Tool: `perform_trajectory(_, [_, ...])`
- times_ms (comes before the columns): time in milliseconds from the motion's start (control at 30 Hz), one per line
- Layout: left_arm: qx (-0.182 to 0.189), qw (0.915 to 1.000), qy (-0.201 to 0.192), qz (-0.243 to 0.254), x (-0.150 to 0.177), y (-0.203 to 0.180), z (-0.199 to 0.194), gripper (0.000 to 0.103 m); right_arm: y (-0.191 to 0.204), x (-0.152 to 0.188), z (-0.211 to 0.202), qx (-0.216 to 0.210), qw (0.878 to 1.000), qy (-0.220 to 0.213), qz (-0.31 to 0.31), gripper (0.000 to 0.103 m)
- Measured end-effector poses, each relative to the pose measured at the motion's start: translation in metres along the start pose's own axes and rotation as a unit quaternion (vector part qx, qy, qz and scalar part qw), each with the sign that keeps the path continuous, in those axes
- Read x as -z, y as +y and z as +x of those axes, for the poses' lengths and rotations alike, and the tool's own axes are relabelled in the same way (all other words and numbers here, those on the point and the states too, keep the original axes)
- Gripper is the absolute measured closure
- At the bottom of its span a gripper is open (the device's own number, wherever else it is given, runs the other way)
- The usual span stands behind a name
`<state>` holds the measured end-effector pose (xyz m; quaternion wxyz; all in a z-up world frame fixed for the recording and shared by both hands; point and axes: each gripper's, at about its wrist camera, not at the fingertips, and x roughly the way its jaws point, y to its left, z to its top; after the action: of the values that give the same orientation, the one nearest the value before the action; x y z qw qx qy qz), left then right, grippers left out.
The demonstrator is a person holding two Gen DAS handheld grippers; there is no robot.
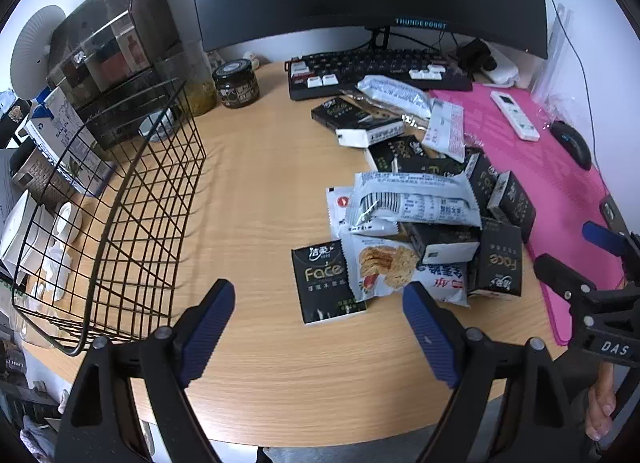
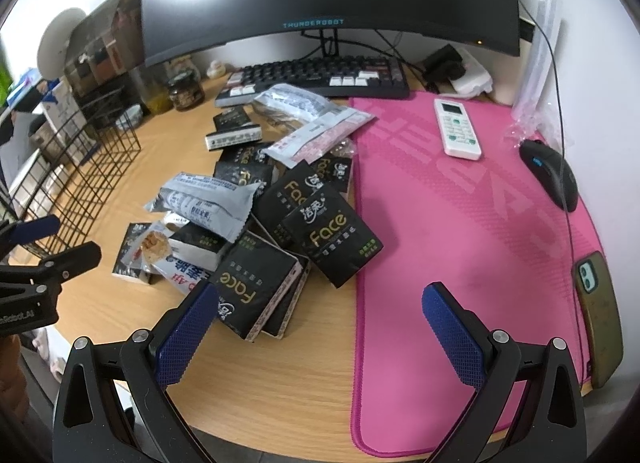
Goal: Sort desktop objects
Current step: 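Move both tools down to the pile of black Face tissue packs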
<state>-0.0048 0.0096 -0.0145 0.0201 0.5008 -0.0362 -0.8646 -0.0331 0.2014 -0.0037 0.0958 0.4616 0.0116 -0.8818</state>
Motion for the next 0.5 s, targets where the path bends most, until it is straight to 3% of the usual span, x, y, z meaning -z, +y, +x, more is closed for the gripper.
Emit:
perform_trajectory(333, [-0.011,0.9993,0.035,-0.004,-0.003,0.007,0.033,0.016,0.018,-0.007,0.014,-0.015,1.0,0.01,0.02,0.0])
perform_trajectory(500, [-0.005,0.9987,0.049,-0.015,-0.005,0.014,0.049,0.017,0.025,-0.007,0.037,-0.019,0.999,0.034,0.027,0.018])
